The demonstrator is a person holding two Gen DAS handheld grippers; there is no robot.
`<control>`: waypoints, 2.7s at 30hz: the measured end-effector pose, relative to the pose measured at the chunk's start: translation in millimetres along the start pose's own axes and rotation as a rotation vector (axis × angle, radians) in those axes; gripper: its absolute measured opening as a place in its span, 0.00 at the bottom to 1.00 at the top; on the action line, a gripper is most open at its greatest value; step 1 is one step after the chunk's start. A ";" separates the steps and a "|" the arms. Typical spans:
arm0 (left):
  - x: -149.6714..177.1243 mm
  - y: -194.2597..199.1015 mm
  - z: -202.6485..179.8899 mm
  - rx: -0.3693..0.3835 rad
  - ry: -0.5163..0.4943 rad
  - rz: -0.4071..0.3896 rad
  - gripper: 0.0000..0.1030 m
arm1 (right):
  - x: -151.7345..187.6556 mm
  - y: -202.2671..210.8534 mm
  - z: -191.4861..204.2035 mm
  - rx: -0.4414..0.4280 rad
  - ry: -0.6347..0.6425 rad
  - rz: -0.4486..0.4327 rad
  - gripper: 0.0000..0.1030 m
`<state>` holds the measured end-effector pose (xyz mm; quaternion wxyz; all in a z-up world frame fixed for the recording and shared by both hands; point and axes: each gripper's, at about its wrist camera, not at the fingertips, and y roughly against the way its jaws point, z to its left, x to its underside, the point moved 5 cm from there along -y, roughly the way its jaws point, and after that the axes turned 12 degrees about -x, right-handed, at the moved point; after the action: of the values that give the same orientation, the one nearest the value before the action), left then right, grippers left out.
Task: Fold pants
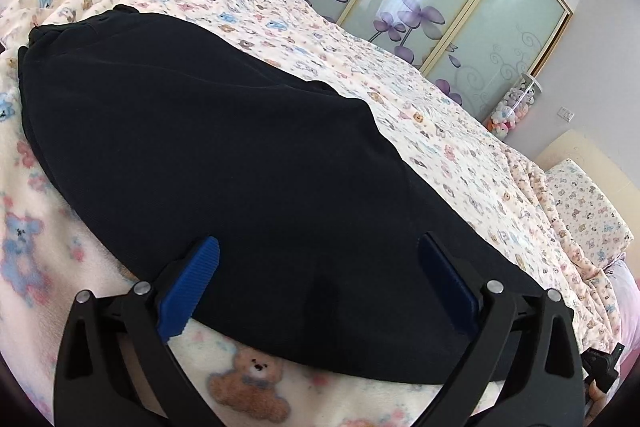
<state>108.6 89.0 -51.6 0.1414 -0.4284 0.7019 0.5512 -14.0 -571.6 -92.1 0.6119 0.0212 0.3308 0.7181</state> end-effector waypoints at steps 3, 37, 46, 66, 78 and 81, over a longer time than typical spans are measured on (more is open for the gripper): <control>-1.2 0.6 1.6 0.013 0.016 0.001 0.97 | 0.0 11.3 8.8 -0.028 0.047 -0.018 0.16; -27.5 54.4 -24.1 -0.059 -0.154 -0.325 0.98 | 313.4 -80.1 307.3 -0.472 0.720 0.457 0.15; -32.6 50.4 -5.4 -0.069 -0.065 -0.297 0.98 | 353.0 -91.5 286.3 -0.450 0.782 0.707 0.46; -40.3 41.5 27.0 -0.070 0.113 -0.248 0.98 | 364.5 -141.7 368.7 0.018 1.481 0.238 0.58; -38.9 37.0 38.3 -0.042 0.196 -0.199 0.98 | 318.7 -121.6 339.1 -0.171 1.042 0.353 0.10; -38.5 35.3 39.7 -0.036 0.209 -0.188 0.98 | 286.5 -108.4 333.0 -0.308 0.818 0.327 0.10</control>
<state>93.8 142.6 -16.8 0.1110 -0.5499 0.6595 0.5003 153.0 -162.8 6.1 0.3060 -0.3028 0.4267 0.7953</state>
